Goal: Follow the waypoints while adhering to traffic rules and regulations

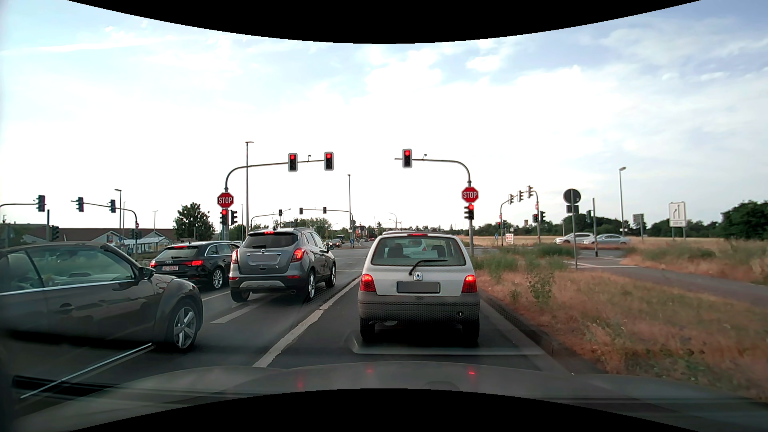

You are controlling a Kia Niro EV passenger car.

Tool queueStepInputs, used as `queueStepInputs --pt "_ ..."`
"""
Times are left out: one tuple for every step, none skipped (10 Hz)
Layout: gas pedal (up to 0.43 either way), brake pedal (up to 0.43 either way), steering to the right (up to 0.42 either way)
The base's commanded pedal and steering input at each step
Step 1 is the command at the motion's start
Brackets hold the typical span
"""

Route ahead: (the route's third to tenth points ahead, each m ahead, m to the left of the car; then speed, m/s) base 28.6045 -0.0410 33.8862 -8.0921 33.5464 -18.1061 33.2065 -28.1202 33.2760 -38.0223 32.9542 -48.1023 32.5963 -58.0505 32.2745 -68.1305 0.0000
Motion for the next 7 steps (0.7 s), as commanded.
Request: queueStepInputs --pt "0.000 0.378 -0.010" --pt "0.000 0.378 -0.010" --pt "0.000 0.378 -0.010" --pt "0.000 0.378 -0.010" --pt "0.000 0.372 -0.010" --pt "0.000 0.378 -0.010" --pt "0.000 0.378 -0.010"
